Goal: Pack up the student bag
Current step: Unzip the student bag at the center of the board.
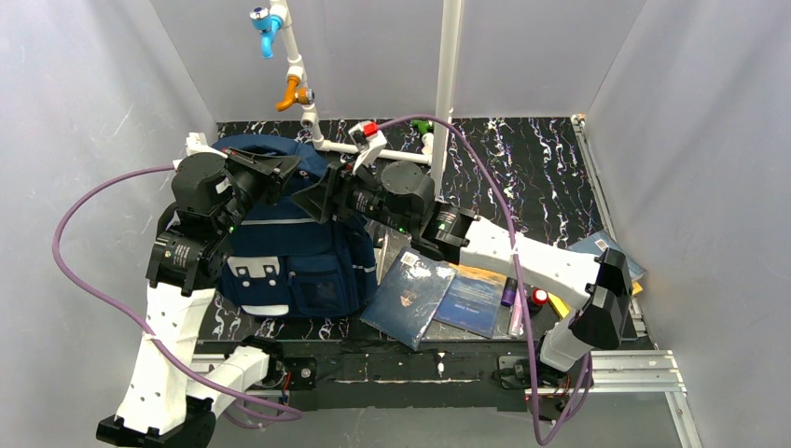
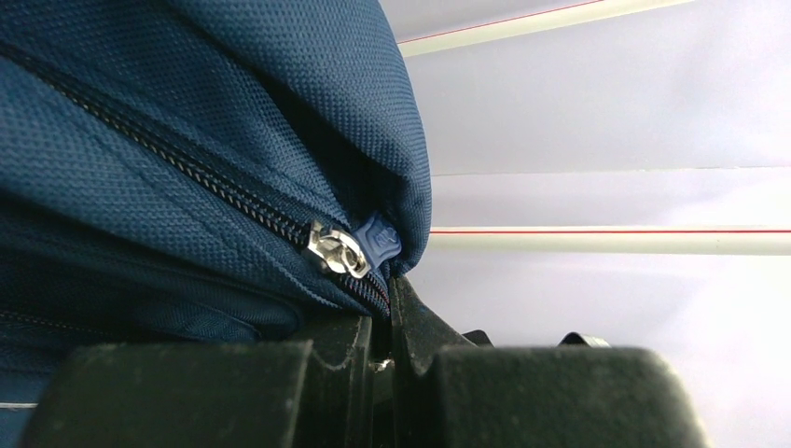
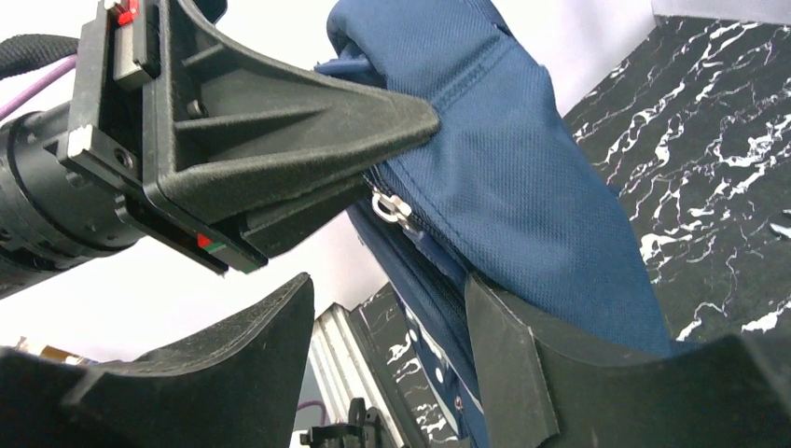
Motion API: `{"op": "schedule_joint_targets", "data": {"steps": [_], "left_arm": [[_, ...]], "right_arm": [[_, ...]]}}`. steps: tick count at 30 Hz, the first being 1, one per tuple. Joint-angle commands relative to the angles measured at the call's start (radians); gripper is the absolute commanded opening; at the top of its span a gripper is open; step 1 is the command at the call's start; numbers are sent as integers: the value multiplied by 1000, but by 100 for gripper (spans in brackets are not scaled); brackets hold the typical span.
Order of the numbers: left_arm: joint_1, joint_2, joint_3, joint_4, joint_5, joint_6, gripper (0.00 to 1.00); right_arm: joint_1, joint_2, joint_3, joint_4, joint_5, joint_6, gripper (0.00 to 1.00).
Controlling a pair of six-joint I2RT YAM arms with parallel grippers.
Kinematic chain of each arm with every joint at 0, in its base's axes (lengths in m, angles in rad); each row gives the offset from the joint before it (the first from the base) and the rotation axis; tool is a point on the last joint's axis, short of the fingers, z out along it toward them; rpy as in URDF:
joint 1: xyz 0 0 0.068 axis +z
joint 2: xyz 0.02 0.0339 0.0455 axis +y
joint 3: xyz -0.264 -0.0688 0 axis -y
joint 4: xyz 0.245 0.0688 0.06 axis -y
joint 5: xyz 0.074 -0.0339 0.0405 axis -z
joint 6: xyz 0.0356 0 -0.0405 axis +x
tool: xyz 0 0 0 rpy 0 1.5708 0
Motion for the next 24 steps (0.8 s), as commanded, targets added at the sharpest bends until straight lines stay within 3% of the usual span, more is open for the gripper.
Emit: {"op": "schedule_joint_targets", "data": {"steps": [1, 7, 12, 24], "left_arm": [[-3, -45, 14, 57, 48, -11, 0], [-3, -44, 11, 57, 49, -13, 0], [-3, -40, 7, 57, 54, -17, 0], [-2, -42, 3, 60, 57, -21, 0]], "right_arm": [[-17, 29, 86, 51, 57, -64, 68], [-17, 46, 114, 50, 58, -92, 65], [-17, 38, 78, 94, 93, -81, 54], [-17, 62, 59, 125, 197, -86, 49]]}}
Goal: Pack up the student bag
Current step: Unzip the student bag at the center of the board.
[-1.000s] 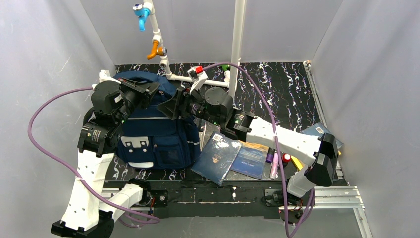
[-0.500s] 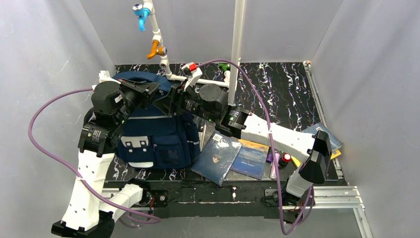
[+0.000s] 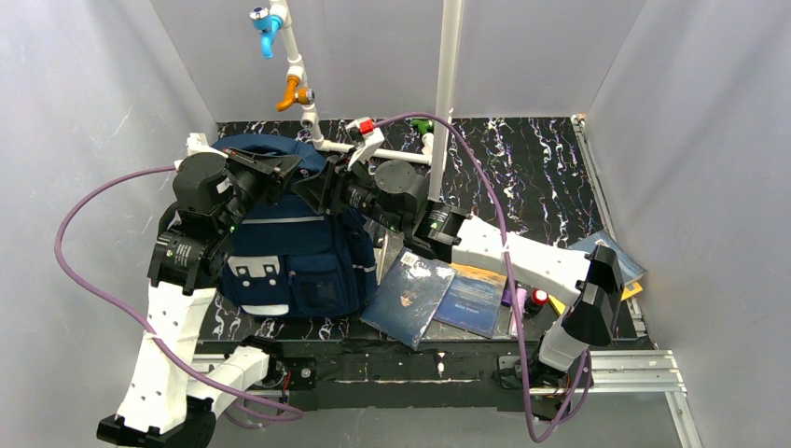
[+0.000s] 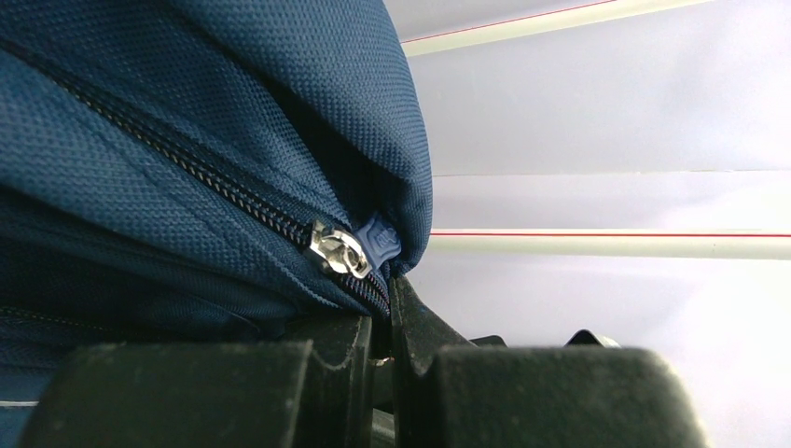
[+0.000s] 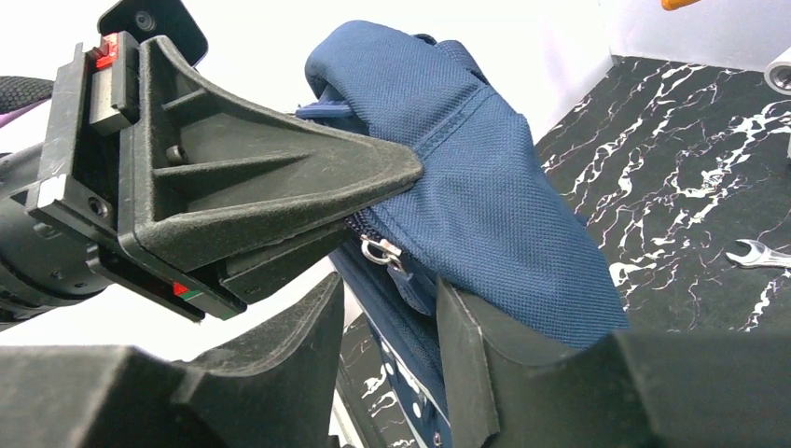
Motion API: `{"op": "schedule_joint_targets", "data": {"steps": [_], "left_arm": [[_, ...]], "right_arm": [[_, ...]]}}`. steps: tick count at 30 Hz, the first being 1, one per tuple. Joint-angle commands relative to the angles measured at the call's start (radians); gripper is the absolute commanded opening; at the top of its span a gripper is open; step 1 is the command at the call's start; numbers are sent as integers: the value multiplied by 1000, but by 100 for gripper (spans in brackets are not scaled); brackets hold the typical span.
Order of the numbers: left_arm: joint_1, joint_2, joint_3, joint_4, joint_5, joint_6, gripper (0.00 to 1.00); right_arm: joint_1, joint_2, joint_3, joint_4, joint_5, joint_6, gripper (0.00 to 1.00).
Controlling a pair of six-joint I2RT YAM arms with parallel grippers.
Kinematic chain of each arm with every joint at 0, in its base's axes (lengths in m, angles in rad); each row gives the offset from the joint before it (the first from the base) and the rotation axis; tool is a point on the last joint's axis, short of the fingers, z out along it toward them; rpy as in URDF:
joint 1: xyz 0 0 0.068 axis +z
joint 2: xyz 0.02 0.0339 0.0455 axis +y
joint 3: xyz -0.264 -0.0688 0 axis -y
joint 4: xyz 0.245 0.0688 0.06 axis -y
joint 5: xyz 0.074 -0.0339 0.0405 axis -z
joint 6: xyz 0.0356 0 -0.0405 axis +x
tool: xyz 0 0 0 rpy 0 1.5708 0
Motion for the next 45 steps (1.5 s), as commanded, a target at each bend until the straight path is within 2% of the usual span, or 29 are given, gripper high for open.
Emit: {"op": "schedule_joint_targets", "data": {"steps": [1, 6, 11, 16, 22, 26, 32, 39, 40, 45], "left_arm": [[-5, -42, 12, 46, 54, -6, 0], [-5, -44, 9, 48, 53, -7, 0], [-4, -43, 11, 48, 39, 0, 0], [-4, -28, 38, 36, -34, 65, 0], [-3, -9, 101, 4, -125, 166, 0], [-4, 7, 163, -15, -167, 228, 0], [-4, 18, 185, -17, -164, 240, 0], [-4, 40, 182, -1, -79, 290, 0], [-3, 41, 179, 0, -65, 306, 0], [-4, 46, 176, 5, 26, 392, 0]], "right_arm": [[-22, 14, 9, 98, 129, -35, 47], [-22, 29, 18, 108, 142, -51, 38], [-22, 36, 51, 51, 126, -57, 17], [-22, -45, 37, -72, 42, -34, 1], [-32, -193, -48, -164, -92, -45, 1], [-78, -257, -139, -234, -284, -46, 1], [-103, -272, -327, -228, -540, -57, 1], [-103, -257, -359, -282, -553, -96, 1], [-103, -261, -357, -280, -540, -101, 2], [-103, -288, -283, -388, -444, -186, 55]]}}
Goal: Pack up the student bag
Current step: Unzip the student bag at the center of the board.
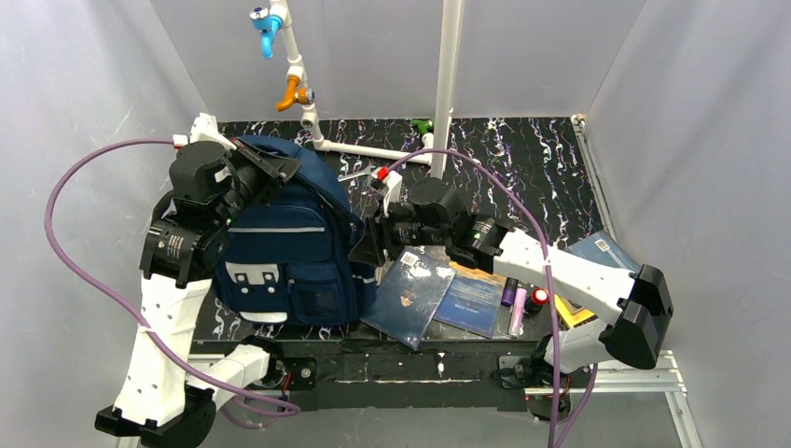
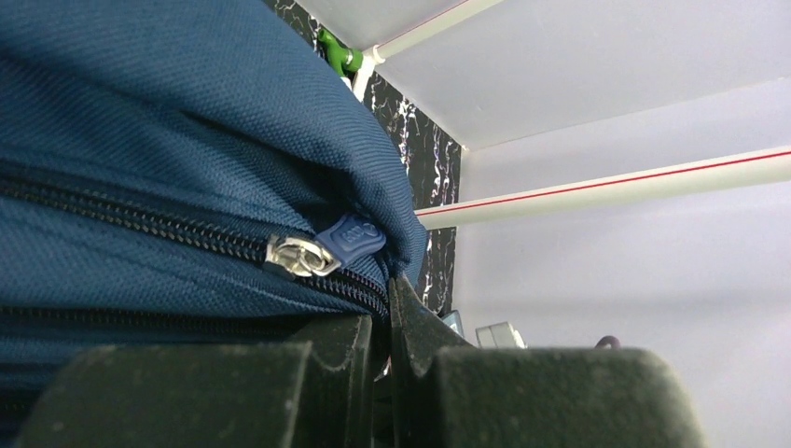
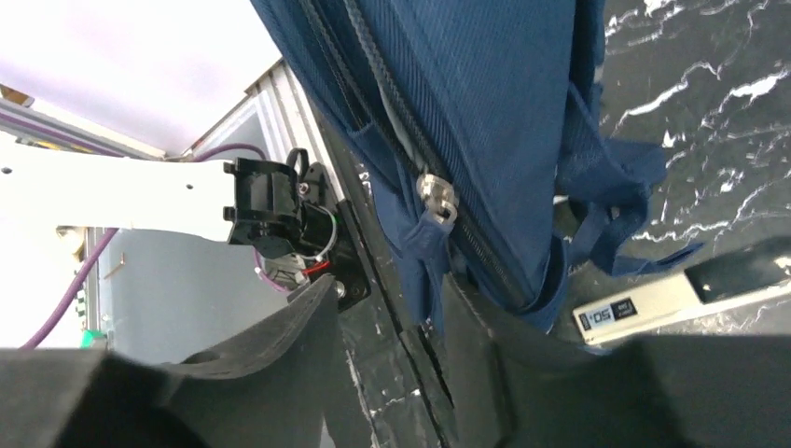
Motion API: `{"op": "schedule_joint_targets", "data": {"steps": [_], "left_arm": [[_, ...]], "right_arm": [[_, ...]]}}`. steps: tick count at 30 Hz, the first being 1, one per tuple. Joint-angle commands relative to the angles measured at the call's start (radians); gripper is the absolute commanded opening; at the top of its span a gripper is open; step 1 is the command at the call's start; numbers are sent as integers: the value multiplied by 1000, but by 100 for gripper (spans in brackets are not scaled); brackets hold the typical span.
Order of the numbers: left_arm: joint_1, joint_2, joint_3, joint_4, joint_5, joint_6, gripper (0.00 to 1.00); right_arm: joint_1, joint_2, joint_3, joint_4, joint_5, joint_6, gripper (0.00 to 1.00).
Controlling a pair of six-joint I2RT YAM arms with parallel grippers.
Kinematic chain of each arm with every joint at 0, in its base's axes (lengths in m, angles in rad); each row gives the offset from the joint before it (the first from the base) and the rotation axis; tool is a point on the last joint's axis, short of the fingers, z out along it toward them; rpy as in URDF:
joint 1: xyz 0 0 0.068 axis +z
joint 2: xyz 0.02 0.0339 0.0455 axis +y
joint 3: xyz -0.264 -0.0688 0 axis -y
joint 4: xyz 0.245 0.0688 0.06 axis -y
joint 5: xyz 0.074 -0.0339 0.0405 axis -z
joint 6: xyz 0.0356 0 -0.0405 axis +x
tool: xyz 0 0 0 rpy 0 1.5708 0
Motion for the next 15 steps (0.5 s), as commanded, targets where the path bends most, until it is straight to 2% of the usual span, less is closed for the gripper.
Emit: {"op": "schedule_joint_targets", "data": {"steps": [1, 3, 5, 8, 11, 15], "left_arm": [[14, -15, 44, 149, 84, 123, 0], [14, -6, 57, 142, 142, 154, 0], [15, -2, 58, 128, 179, 161, 0], [14, -3, 44, 120, 213, 143, 0], [14, -5, 31, 120, 231, 118, 0], [14, 5, 49, 117, 266, 118, 0]], "right_arm": [[10, -51, 95, -154, 73, -122, 63], [10, -69, 142, -207, 129, -178, 75], [11, -92, 177, -188, 193, -221, 84], [15, -117, 145, 8, 284, -244, 98], [19, -70, 172, 149, 394, -262, 98], [22, 30, 284, 190, 383, -272, 93]]}}
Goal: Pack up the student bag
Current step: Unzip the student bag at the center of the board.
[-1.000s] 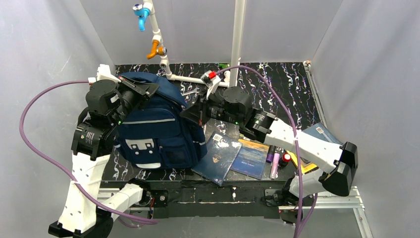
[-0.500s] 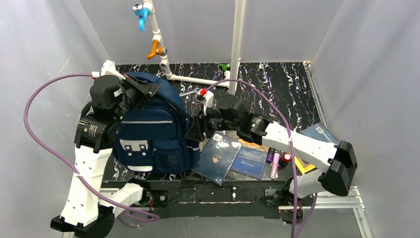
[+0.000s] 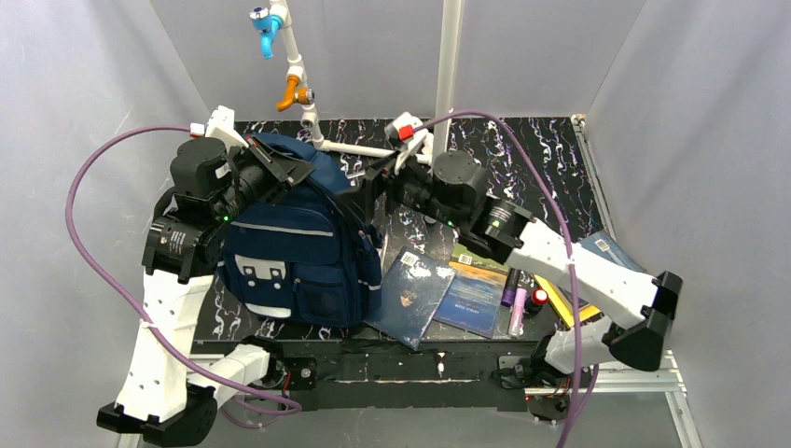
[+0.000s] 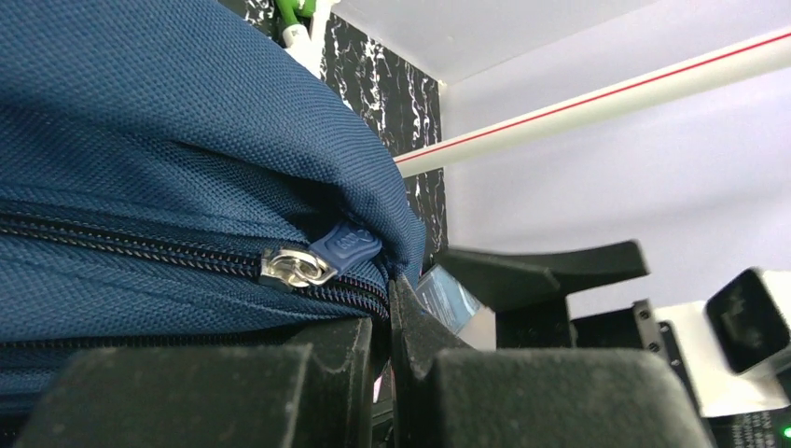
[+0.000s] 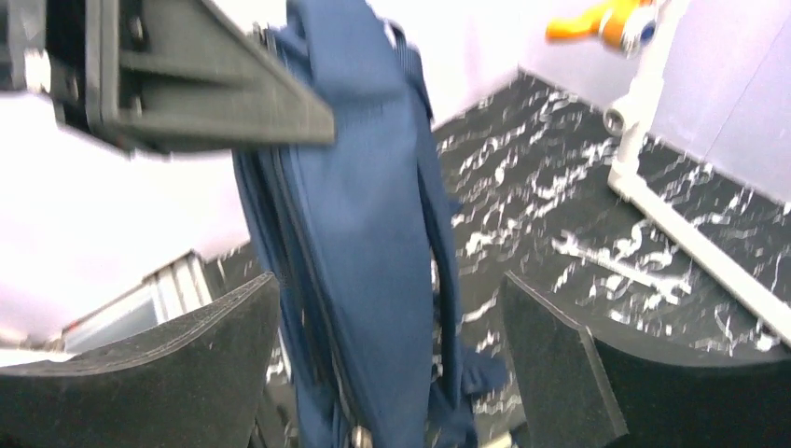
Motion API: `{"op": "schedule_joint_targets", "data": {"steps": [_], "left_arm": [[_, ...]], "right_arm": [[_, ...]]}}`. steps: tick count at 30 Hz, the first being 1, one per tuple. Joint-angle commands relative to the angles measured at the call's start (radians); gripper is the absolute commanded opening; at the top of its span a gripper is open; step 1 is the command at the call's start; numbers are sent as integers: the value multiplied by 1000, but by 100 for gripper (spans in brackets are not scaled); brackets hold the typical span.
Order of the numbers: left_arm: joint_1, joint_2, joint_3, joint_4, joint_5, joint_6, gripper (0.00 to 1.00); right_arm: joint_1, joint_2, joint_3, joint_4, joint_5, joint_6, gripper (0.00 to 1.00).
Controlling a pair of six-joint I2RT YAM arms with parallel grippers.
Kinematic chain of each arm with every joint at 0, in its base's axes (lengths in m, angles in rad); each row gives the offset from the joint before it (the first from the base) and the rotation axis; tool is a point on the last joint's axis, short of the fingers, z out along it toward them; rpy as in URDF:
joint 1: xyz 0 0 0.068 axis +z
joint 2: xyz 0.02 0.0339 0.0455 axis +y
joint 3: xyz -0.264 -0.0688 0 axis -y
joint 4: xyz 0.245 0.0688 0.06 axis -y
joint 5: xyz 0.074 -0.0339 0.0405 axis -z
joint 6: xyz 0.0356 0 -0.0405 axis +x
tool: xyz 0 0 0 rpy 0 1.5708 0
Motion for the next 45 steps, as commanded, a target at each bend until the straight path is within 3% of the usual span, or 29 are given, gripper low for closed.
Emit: {"op": "schedule_joint_targets", "data": {"steps": [1, 5, 9, 12, 14, 15, 18, 20, 23, 25, 36, 39, 45], "left_arm": [[2, -4, 54, 86, 83, 12, 0], [2, 25, 74, 86, 129, 20, 0], [3, 44, 84, 86, 160, 20, 0], [2, 45, 84, 89, 171, 23, 0], [2, 38, 87, 84, 171, 38, 0], [2, 36, 95, 77, 166, 54, 5], [2, 36, 172, -16, 74, 184, 53], [2, 45, 253, -110, -39, 298, 74], [2, 70, 365, -228, -208, 419, 91], [2, 88, 407, -264, -233, 459, 89], [3, 186, 372, -227, -6, 398, 53], [2, 204, 362, -186, 124, 553, 53], [2, 230, 378, -242, 154, 769, 52]], "right_arm": [[12, 105, 136, 159, 41, -46, 92], [50, 173, 192, 186, 36, -64, 94], [117, 211, 195, 191, 139, -151, 96], [132, 228, 174, 194, 308, -215, 73], [132, 220, 142, 216, 383, -220, 48], [131, 207, 114, 242, 395, -247, 35], [132, 153, 27, 344, 396, -269, 1], [130, 130, -3, 372, 379, -272, 1], [130, 113, -18, 365, 297, -293, 1], [130, 97, -37, 382, 266, -298, 1], [127, 51, -81, 436, 203, -341, 1], [127, 52, -77, 430, 191, -344, 1], [127, 57, -59, 423, 123, -333, 1]]}}
